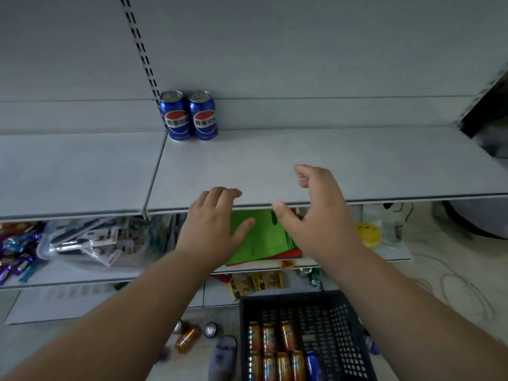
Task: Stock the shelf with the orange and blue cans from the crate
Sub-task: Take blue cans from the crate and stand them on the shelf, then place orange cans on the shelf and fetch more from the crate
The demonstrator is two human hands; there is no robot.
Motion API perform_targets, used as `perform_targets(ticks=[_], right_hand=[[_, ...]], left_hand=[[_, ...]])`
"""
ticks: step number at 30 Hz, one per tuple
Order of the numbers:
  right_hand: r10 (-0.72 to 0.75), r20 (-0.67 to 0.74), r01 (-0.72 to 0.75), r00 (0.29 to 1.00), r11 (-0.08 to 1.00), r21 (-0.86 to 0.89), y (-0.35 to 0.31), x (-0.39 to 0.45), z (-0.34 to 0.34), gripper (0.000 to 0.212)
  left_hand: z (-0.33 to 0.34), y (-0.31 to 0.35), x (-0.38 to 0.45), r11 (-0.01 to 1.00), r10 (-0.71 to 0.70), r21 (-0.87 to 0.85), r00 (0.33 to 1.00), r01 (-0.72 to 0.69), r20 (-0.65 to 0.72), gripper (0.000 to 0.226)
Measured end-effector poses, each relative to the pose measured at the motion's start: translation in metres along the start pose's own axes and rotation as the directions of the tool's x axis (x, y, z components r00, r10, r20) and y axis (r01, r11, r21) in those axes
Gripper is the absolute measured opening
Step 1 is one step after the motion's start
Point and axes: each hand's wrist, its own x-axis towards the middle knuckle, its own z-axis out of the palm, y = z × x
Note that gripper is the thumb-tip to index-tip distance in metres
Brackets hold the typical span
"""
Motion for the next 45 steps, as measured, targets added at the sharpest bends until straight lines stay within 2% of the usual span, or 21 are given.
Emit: perform_targets(ticks=[3,6,10,14,20,23,27,30,33,37,40,43,45], right_hand=[[-0.028,0.001,0.028,1.0,1.0,0.013,0.024,-0.044,-0.034,0.059],[-0.033,-0.006,0.033,0.999,0.999,-0.027,0.047,-0.084,-0.063,0.057],[0.016,0.024,-0.014,1.0,0.999,-0.052,0.072,-0.127,-0.086,0.063],[0.142,0.083,-0.13,0.986,0.983,-0.13,0.116,-0.177,-0.073,0.064],[0.376,0.208,-0.361,0.903,0.926,-0.106,0.213,-0.267,0.008,0.066],[0.434,0.244,-0.427,0.867,0.9,-0.082,0.262,-0.296,0.046,0.067],[0.461,0.3,-0.465,0.835,0.883,-0.063,0.354,-0.327,0.112,0.068],[0.447,0.333,-0.451,0.83,0.89,-0.069,0.421,-0.349,0.169,0.068],[0.445,0.357,-0.452,0.821,0.889,-0.069,0.478,-0.367,0.225,0.068],[0.414,0.358,-0.417,0.837,0.906,-0.072,0.532,-0.38,0.289,0.071],[0.38,0.361,-0.364,0.852,0.924,-0.113,0.563,-0.385,0.32,0.071],[0.358,0.369,-0.329,0.858,0.934,-0.142,0.59,-0.391,0.342,0.069],[0.354,0.374,-0.317,0.857,0.935,-0.158,0.602,-0.395,0.353,0.069]], left_hand=[[0.017,0.049,-0.044,0.999,-0.039,0.011,0.999,0.038,0.033,0.055],[0.04,0.089,-0.08,0.999,-0.028,0.023,0.992,0.025,0.122,0.06],[0.076,0.122,-0.113,1.0,0.0,0.003,0.976,-0.001,0.217,0.059],[0.137,0.135,-0.144,0.999,0.022,-0.052,0.934,-0.004,0.357,0.055],[0.267,0.118,-0.212,0.994,-0.088,-0.005,0.818,0.11,0.569,0.053],[0.32,0.108,-0.238,0.984,-0.157,0.027,0.779,0.178,0.607,0.052],[0.431,0.092,-0.251,0.952,-0.257,0.038,0.728,0.303,0.636,0.054],[0.527,0.076,-0.257,0.894,-0.369,0.039,0.684,0.447,0.629,0.056],[0.619,0.055,-0.264,0.872,-0.407,0.065,0.645,0.485,0.647,0.057],[0.711,0.024,-0.269,0.791,-0.526,0.117,0.568,0.601,0.633,0.063],[0.765,0.003,-0.266,0.72,-0.608,0.184,0.481,0.669,0.631,0.078],[0.809,-0.012,-0.257,0.649,-0.671,0.261,0.377,0.715,0.639,0.107],[0.831,-0.018,-0.252,0.611,-0.692,0.275,0.333,0.742,0.641,0.117]])
